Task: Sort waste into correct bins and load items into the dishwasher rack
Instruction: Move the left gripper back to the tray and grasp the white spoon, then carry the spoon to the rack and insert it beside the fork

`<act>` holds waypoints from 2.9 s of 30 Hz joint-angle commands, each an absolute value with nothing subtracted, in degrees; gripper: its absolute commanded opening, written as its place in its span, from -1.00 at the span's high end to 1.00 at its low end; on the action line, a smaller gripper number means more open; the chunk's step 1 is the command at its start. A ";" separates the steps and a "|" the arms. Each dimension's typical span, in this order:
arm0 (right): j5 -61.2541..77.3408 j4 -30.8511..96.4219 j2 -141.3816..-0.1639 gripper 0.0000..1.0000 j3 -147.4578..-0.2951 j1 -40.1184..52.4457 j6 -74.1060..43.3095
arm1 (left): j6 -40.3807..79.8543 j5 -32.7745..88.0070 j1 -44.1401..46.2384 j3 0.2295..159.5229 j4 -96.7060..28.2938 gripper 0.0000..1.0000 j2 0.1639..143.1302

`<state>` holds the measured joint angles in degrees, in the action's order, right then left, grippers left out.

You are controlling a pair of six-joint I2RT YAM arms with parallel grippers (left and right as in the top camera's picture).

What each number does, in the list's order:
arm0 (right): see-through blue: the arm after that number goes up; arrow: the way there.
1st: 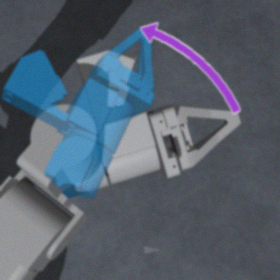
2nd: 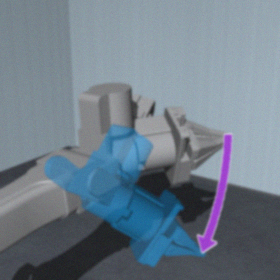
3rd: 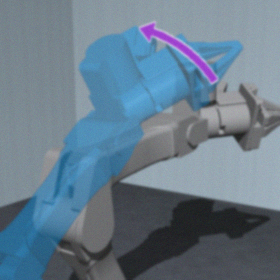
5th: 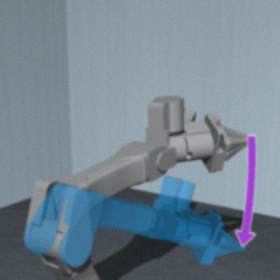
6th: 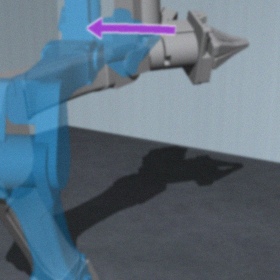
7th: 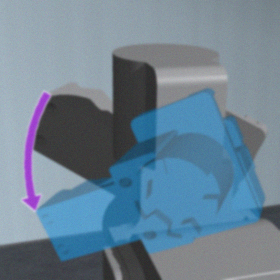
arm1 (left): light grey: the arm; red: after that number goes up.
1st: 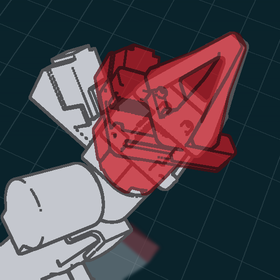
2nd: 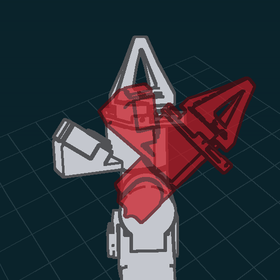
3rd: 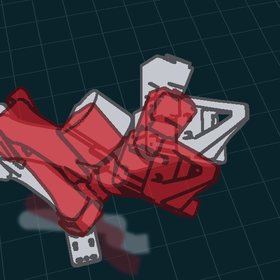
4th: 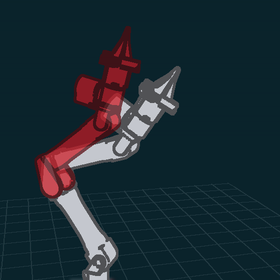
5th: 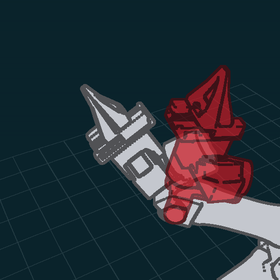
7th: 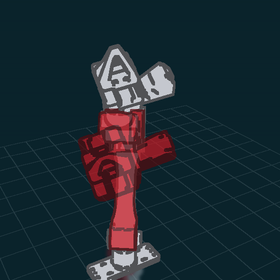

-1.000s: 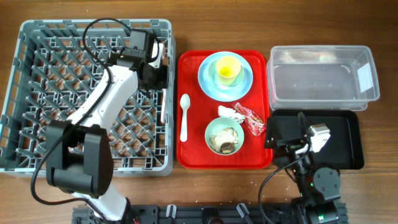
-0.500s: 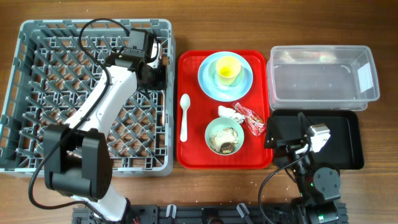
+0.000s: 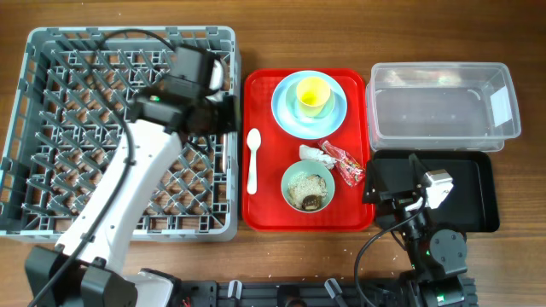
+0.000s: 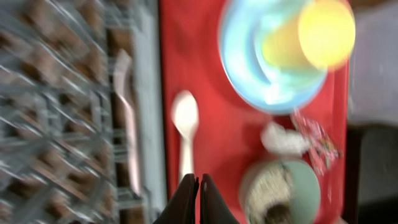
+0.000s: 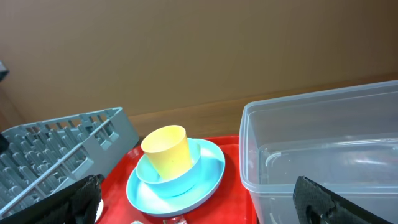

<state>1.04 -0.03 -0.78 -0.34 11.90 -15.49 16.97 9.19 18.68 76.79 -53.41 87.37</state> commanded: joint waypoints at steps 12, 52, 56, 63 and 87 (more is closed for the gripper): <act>0.54 -0.36 -0.60 -1.00 -0.30 11.77 -15.16 | 41.54 -14.63 44.97 73.28 -53.56 0.73 97.62; 0.54 -0.36 -0.60 -1.00 -0.30 11.77 -15.16 | 37.71 -15.14 40.71 73.06 -46.00 0.69 117.45; 0.54 -0.34 -0.60 -1.00 -0.30 11.77 -15.16 | 37.71 -10.98 40.75 73.06 -45.30 0.80 117.45; 0.54 -0.36 -0.60 -1.00 -0.30 11.77 -15.18 | 37.71 -10.26 40.75 73.06 -45.17 0.36 117.45; 0.54 -0.36 -0.60 -1.00 -0.30 11.77 -15.18 | 32.40 -18.59 37.47 81.38 -58.72 0.92 88.01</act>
<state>1.04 -0.03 -0.78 -0.34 11.90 -15.49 36.47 -16.67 37.54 80.14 -56.84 95.83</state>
